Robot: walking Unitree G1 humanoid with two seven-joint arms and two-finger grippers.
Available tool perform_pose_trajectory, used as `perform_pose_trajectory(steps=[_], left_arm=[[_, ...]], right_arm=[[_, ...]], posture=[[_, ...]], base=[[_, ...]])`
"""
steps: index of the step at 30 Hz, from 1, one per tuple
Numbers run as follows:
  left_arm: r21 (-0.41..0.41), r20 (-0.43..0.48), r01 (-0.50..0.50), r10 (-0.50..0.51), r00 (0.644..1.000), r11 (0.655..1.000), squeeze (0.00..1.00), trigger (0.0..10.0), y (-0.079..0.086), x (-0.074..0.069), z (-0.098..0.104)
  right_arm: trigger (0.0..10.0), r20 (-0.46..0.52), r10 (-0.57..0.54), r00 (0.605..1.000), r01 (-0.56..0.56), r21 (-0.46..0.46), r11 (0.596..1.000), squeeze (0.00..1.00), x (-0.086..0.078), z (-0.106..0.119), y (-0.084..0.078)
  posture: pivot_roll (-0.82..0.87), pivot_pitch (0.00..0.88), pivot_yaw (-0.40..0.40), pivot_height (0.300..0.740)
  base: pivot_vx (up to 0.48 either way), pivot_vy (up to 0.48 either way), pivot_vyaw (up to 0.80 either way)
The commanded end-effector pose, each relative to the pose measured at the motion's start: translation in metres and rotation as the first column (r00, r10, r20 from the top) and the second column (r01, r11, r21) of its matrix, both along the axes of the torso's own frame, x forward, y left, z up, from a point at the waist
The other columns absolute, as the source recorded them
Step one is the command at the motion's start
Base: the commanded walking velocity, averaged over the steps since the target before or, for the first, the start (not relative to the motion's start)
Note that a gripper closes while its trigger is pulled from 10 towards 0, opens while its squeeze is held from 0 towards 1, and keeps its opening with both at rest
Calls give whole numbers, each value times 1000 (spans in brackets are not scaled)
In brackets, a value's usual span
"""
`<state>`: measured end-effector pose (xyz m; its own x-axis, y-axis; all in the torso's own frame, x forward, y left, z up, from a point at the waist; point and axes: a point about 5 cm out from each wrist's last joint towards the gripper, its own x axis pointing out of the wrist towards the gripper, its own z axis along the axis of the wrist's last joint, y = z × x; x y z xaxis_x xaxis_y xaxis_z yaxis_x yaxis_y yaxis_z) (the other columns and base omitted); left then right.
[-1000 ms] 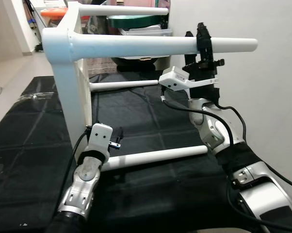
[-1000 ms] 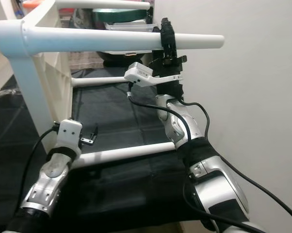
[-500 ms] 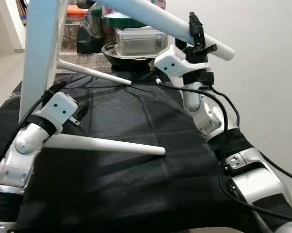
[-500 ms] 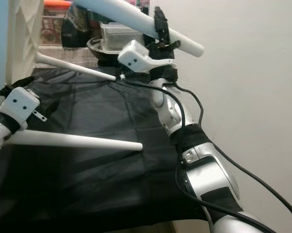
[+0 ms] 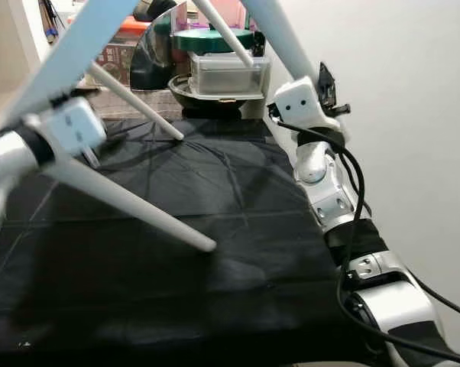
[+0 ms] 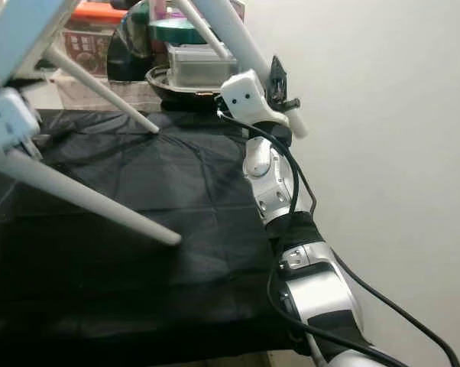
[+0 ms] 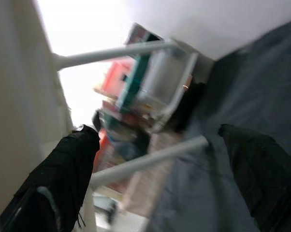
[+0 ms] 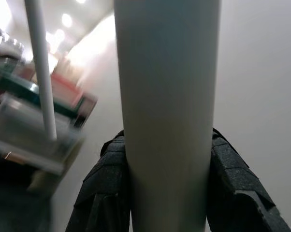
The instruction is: Building children table
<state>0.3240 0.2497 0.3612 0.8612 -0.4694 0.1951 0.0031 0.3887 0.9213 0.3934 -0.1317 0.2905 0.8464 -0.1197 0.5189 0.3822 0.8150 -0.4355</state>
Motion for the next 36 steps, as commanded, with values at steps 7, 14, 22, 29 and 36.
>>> perform_pose_trajectory(steps=[7, 14, 22, 29, 36], left_arm=[[74, 114, 1, -10, 993, 997, 0, 10000, -11, 10, 31], [46, 76, 109, -112, 991, 993, 0, 10000, -35, 19, 14], [-118, -57, 284, -292, 955, 952, 0, 10000, -88, 22, -62], [-188, -122, 314, -340, 933, 930, 0, 10000, -108, 10, -100], [-362, -212, 296, -387, 897, 884, 0, 10000, -138, -19, -150]], right_arm=[[0, -327, -31, 944, 125, 272, 954, 0, 2, -66, -31], [0, -452, 50, 891, 145, 387, 910, 0, -7, -99, -19], [0, -559, 124, 820, 193, 474, 859, 0, -23, -135, -9], [0, -610, 156, 777, 272, 549, 790, 0, -29, -146, -10], [10000, -593, 196, 781, 211, 546, 811, 1000, -32, -142, -3]], posture=[[163, 0, -7, 740], [161, 0, -4, 740], [152, 0, 1, 740], [150, 0, -5, 740], [141, 0, -3, 740]], base=[[0, 0, 0], [0, 0, 0], [0, 0, 0], [0, 0, 0], [0, 0, 0]])
